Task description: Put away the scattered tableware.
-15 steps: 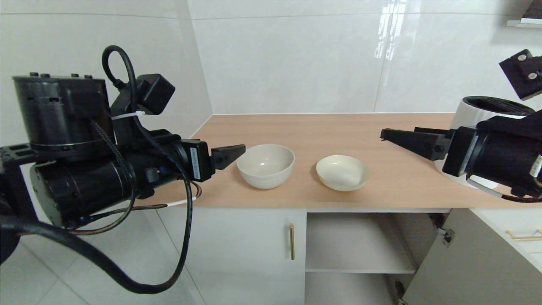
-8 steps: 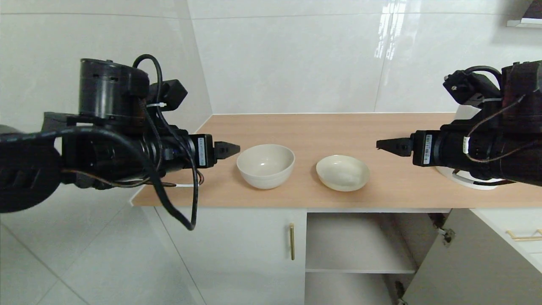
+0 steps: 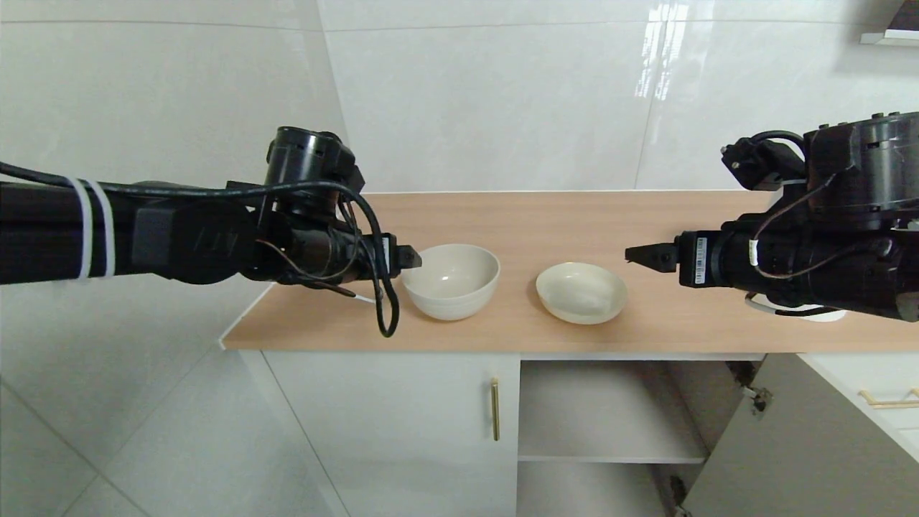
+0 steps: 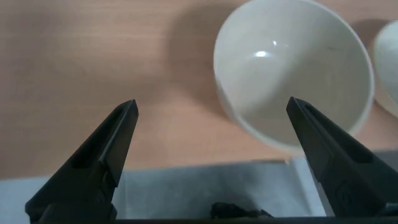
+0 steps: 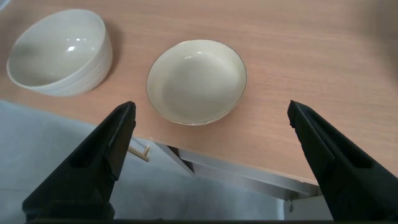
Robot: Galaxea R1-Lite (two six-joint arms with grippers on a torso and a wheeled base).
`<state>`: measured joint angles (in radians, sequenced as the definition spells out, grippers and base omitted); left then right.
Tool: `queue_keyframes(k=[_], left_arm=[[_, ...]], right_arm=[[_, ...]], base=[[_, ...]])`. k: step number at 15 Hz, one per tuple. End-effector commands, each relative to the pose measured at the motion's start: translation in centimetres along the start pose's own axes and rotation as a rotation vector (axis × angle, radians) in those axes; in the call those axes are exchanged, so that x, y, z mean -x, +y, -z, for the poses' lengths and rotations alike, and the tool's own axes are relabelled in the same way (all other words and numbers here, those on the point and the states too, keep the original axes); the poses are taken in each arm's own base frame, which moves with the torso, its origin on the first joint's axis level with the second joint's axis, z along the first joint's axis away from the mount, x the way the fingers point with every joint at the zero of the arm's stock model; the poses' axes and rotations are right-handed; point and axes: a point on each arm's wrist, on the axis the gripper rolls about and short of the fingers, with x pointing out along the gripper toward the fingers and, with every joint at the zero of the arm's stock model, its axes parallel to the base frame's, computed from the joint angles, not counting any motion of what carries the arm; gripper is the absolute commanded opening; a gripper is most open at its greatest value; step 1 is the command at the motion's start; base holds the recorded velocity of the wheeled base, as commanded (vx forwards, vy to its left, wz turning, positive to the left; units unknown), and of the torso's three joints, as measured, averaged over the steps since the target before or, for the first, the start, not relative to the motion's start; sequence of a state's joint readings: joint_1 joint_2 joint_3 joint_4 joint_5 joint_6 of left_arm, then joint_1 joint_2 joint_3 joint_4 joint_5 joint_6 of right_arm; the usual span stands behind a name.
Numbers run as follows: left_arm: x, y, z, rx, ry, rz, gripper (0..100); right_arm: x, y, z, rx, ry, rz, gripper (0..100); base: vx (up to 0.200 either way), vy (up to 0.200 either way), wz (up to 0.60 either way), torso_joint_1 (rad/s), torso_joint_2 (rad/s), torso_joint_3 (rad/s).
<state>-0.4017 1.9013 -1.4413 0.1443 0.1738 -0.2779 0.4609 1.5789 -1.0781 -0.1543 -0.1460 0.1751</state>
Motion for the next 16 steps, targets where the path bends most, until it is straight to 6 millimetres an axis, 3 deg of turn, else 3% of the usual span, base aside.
queue_keyframes(k=[1, 9, 10, 16], left_arm=[[-2.7, -0.7, 0.7, -0.014, 0.030, -0.032, 100], [-6.3, -1.1, 1.5, -0.022, 0.067, -0.051, 100], [-6.6, -1.2, 1.5, -0.023, 0.070, -0.052, 0], [-6.0, -1.3, 0.5, 0.036, 0.032, -0.040, 0]], right_arm=[[-0.1, 0.0, 0.1, 0.001, 0.005, 0.000, 100], [-0.8, 0.1, 0.6, 0.010, 0.030, 0.006, 100], [-0.8, 0.1, 0.6, 0.010, 0.030, 0.006, 100], [-1.0, 0.1, 0.5, 0.006, 0.026, 0.008, 100]], base=[[0.000, 0.000, 0.00, 0.000, 0.00, 0.000], [0.000, 0.000, 0.00, 0.000, 0.00, 0.000], [0.000, 0.000, 0.00, 0.000, 0.00, 0.000], [0.000, 0.000, 0.00, 0.000, 0.00, 0.000]])
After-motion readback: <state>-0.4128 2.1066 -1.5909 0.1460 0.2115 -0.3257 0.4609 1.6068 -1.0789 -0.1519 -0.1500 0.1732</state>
